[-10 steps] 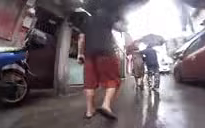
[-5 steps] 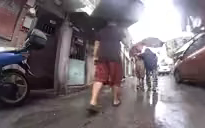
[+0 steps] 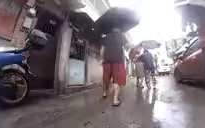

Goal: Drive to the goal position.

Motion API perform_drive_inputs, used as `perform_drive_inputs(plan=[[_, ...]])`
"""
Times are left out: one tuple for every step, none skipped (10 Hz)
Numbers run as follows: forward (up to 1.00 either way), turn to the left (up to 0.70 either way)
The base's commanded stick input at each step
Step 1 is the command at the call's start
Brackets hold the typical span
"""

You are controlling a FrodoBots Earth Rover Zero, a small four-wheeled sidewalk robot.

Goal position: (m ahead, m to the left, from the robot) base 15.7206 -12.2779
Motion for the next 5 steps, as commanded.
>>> perform_drive_inputs(plan=[[0.69, 0.00], [0.69, 0.00], [0.69, 0.00], [0.69, 0.00], [0.69, 0.00]])
